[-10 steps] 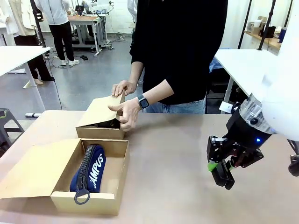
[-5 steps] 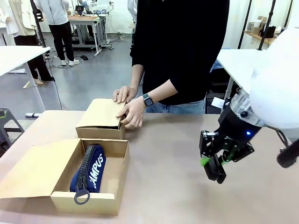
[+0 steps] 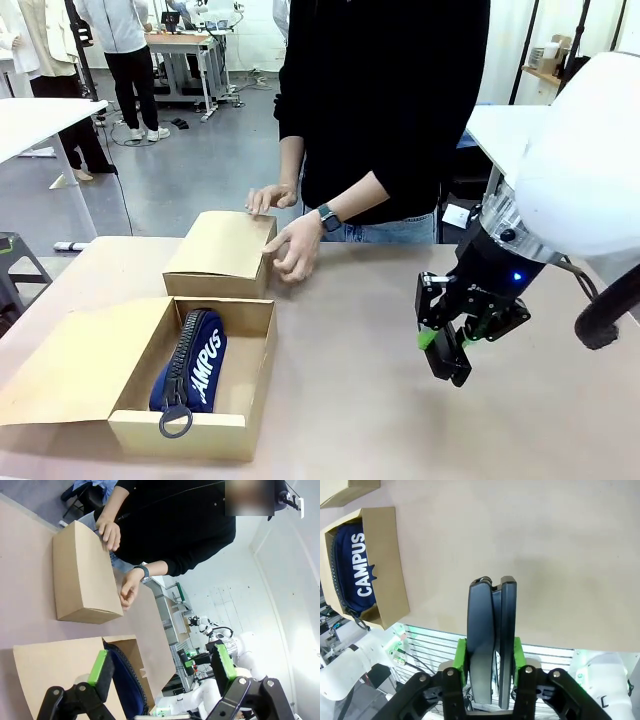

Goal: Place items inside the box.
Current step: Pick up a Pencil pouch or Stapler and place it inside the Mailer Box closest to the robot.

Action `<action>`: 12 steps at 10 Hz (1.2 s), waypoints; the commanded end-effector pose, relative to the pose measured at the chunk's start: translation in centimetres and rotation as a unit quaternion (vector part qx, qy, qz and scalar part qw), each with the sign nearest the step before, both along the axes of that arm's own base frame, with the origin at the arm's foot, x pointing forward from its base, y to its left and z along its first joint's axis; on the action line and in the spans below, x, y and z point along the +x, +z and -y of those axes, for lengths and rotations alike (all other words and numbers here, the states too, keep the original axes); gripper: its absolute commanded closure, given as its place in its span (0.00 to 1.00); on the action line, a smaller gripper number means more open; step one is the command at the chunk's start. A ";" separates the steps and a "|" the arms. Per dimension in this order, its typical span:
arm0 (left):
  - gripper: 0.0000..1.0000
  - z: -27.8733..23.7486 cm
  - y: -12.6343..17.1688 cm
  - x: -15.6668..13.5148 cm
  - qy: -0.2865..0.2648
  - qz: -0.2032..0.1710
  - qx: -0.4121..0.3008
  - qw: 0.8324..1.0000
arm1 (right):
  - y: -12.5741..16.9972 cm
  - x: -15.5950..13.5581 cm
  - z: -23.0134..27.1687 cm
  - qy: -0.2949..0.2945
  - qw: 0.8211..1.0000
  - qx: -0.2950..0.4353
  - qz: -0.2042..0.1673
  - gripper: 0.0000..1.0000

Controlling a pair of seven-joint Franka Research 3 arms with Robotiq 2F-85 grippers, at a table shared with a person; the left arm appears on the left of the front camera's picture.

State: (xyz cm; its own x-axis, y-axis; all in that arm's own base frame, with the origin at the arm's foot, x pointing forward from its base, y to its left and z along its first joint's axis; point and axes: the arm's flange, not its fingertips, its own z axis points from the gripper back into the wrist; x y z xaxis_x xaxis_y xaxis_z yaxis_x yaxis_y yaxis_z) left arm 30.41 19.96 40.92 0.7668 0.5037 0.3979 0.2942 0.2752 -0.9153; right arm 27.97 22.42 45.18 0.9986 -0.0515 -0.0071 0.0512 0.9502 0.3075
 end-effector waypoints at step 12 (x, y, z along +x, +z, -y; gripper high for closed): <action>0.00 0.1 0.0 0.0 0.002 0.015 -0.005 1.000 | 0.6 -3.0 -24.8 0.049 0.993 0.108 0.022 0.59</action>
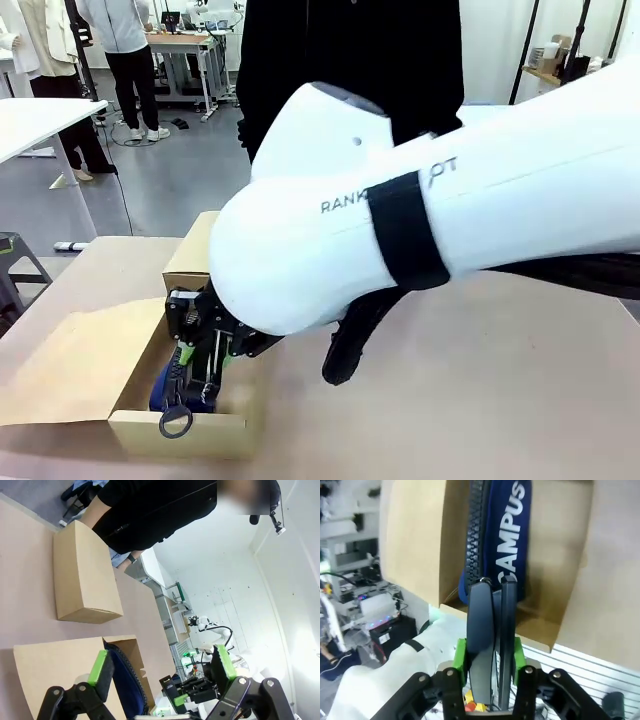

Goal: Place items inside the box.
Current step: Pick up a Pencil pouch or Stapler and place it inside the Mailer Box closest to the robot.

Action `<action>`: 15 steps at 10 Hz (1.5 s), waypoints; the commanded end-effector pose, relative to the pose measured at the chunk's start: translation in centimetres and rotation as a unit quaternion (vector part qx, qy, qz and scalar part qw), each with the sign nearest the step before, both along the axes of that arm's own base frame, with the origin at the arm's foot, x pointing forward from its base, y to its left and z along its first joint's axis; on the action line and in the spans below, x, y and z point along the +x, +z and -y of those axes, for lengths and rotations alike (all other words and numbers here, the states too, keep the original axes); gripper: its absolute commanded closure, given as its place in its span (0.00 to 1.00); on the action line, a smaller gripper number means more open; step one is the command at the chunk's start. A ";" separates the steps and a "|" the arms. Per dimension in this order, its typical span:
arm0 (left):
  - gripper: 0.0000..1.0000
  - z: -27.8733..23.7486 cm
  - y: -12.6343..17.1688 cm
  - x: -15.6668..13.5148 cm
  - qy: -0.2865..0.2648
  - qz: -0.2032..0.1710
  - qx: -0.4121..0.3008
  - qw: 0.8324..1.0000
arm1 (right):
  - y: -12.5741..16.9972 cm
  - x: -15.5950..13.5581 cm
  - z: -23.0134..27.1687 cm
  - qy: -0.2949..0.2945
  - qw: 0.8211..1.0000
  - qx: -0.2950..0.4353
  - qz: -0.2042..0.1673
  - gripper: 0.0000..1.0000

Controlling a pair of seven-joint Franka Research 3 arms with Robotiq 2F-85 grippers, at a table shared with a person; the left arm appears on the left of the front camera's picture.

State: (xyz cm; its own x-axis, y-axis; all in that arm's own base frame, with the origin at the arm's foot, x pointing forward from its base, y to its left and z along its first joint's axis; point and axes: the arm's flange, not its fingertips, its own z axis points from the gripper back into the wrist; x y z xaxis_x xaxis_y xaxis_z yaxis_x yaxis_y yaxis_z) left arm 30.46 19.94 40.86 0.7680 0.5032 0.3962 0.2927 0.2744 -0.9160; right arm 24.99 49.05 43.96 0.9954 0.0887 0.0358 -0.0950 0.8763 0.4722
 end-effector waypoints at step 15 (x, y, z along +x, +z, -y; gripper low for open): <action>0.00 0.1 0.1 0.0 0.003 0.016 -0.005 1.000 | -4.1 3.6 -1.8 -0.101 0.994 -0.011 0.034 0.00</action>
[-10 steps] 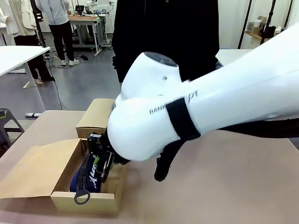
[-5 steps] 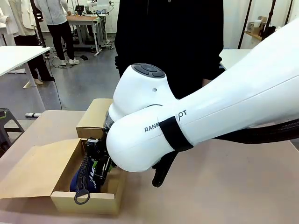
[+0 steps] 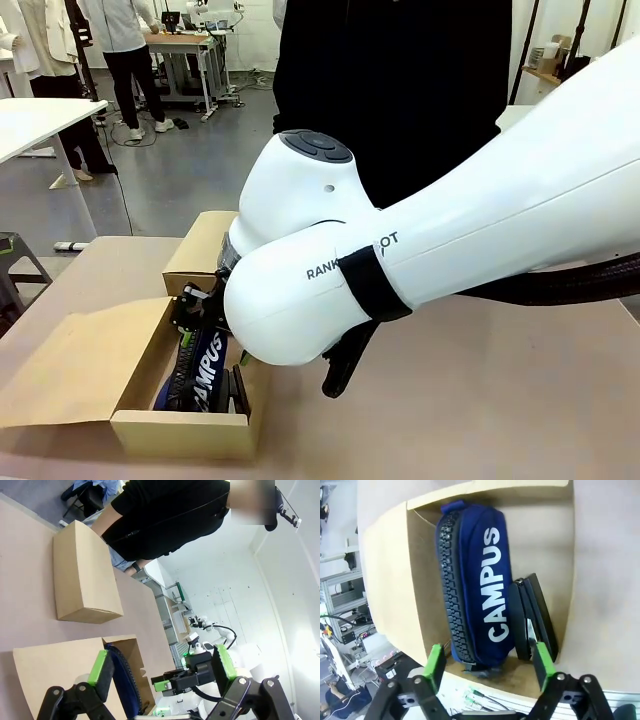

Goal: Place items inside the box.
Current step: Pick up a Pencil pouch or Stapler and place it inside the Mailer Box closest to the robot.

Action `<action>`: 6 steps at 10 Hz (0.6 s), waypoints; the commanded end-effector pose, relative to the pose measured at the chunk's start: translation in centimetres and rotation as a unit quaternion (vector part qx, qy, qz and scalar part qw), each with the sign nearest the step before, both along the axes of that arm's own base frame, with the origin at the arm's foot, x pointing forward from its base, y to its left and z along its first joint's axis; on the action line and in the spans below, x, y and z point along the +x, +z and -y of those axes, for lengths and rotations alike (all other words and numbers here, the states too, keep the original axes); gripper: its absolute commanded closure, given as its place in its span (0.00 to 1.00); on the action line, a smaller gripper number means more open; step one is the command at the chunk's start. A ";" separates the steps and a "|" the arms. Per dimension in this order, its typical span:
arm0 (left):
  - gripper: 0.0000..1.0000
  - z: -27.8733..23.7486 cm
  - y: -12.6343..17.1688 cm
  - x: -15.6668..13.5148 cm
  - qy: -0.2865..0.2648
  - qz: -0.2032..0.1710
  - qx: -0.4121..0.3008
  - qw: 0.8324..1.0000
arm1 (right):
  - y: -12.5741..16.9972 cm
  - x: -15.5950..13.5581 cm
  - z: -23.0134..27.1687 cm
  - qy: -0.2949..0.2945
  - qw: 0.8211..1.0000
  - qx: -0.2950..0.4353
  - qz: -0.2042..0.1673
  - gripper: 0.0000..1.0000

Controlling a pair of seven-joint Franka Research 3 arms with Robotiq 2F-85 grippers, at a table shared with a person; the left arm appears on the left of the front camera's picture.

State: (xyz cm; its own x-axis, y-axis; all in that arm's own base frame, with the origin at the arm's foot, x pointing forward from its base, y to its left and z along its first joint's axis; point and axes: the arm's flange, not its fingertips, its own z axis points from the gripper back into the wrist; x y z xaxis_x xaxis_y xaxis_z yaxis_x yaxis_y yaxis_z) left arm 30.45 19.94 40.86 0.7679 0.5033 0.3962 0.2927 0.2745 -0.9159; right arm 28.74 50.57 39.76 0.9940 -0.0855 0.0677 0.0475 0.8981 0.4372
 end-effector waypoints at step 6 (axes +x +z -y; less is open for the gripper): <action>0.00 0.1 0.1 0.0 0.003 0.016 -0.005 1.000 | 4.2 1.1 11.7 0.014 0.996 0.084 -0.007 0.00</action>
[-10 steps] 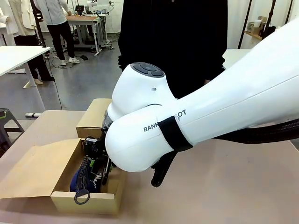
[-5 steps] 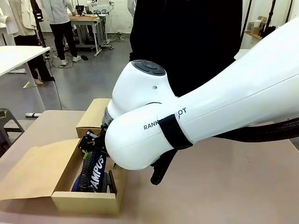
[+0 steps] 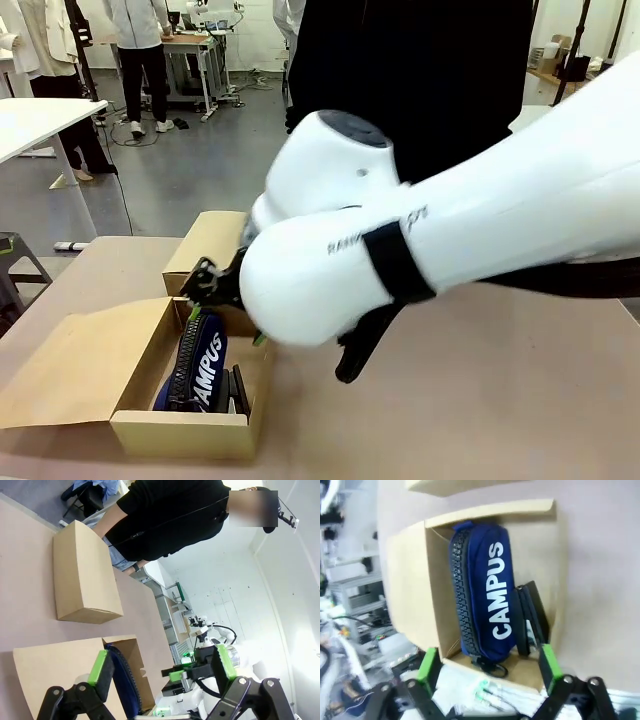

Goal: Place items inside the box.
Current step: Pick up a Pencil pouch or Stapler and place it inside the Mailer Box closest to the robot.

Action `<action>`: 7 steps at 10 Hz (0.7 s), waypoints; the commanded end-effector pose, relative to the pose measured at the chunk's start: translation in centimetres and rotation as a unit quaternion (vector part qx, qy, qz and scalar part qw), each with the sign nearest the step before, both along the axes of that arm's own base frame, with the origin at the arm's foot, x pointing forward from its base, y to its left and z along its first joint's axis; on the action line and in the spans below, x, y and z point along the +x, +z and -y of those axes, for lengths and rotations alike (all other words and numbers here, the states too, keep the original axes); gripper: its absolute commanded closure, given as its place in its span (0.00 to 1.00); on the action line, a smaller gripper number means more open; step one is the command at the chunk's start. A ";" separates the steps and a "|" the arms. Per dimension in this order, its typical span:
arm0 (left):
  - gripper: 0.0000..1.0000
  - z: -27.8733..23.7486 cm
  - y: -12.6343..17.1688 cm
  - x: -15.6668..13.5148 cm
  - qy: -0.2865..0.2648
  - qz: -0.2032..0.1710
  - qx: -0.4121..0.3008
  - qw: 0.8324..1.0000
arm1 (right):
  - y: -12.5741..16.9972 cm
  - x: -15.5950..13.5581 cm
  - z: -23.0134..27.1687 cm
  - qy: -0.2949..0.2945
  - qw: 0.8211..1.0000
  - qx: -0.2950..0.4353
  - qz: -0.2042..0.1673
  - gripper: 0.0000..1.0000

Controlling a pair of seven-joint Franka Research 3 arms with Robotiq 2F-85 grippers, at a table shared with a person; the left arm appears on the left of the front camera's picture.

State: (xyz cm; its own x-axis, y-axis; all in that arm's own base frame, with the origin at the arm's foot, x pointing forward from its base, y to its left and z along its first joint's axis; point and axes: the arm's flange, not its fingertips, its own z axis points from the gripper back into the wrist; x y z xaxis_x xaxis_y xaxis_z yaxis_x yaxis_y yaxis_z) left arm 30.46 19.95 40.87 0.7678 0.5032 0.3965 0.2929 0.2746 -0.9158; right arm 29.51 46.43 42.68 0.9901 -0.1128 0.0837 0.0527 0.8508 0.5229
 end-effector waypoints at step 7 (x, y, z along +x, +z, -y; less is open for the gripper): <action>0.00 0.1 0.1 -0.1 0.003 0.015 -0.005 1.000 | -1.4 1.4 33.0 0.028 0.928 0.352 -0.117 0.00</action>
